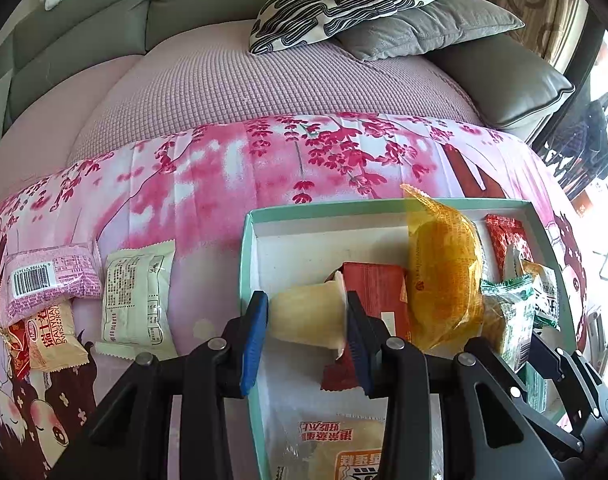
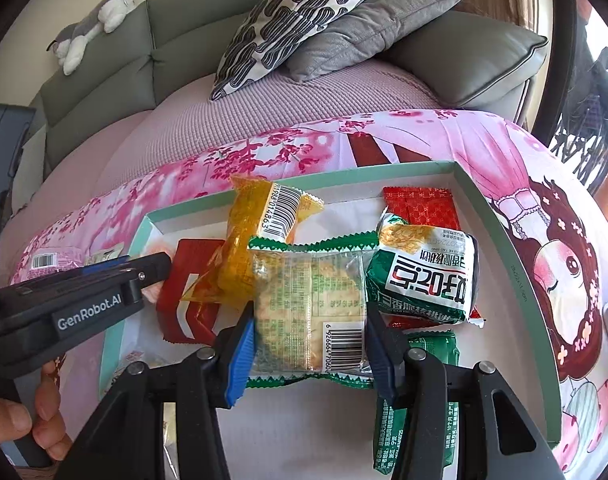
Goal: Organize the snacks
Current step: 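Lower both items into the tray and open both tools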
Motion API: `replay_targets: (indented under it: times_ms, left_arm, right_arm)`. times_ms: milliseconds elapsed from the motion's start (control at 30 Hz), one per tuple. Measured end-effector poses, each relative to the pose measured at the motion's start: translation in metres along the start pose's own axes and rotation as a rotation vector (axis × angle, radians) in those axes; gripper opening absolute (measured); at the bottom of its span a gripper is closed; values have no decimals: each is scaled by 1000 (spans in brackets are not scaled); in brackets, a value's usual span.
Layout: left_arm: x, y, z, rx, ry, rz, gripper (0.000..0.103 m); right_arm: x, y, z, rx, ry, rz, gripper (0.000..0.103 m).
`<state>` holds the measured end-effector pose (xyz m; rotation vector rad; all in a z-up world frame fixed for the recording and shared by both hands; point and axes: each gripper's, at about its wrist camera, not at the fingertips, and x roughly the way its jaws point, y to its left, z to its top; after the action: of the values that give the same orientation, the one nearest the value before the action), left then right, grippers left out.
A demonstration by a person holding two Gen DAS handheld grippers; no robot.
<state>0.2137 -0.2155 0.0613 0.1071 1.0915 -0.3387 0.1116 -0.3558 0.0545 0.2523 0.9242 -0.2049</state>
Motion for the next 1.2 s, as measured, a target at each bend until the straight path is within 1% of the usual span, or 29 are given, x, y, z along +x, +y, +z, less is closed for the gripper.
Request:
replay_targets:
  times_ms: [100, 167, 233, 400, 467, 533, 633, 733, 900, 1133, 1200]
  left_arm:
    - [-1, -2, 0, 9, 2, 10, 40]
    - [-4, -2, -1, 8, 0, 4, 40]
    - [-9, -2, -3, 7, -3, -7, 40]
    - [-25, 2, -11, -1, -7, 3, 40]
    - [-33, 5, -15, -9, -18, 1, 40]
    - [-40, 7, -19, -16, -23, 11, 40]
    - [-50, 12, -27, -30, -33, 12, 40]
    - [-57, 21, -38, -58, -35, 21, 40]
    - [-57, 39, -56, -116, -20, 46, 40]
    - [-52, 49, -54, -156, -26, 53, 40]
    - [-49, 52, -55, -165, -19, 63, 40]
  right_arm:
    - [2, 0, -1, 0, 15, 0, 53]
    - [3, -1, -1, -1, 21, -6, 53]
    - [3, -2, -2, 3, 22, -7, 53]
    - [1, -3, -1, 3, 25, -9, 54]
    - [-3, -4, -1, 5, 20, -8, 54]
    - [-5, -4, -1, 3, 16, -6, 58]
    - [-9, -3, -1, -3, 10, -8, 60]
    - [-13, -4, 0, 0, 4, -4, 60]
    - [-18, -3, 0, -2, -2, 0, 60]
    - [-20, -4, -1, -7, -1, -9, 60]
    - [-20, -3, -3, -12, 1, -14, 63]
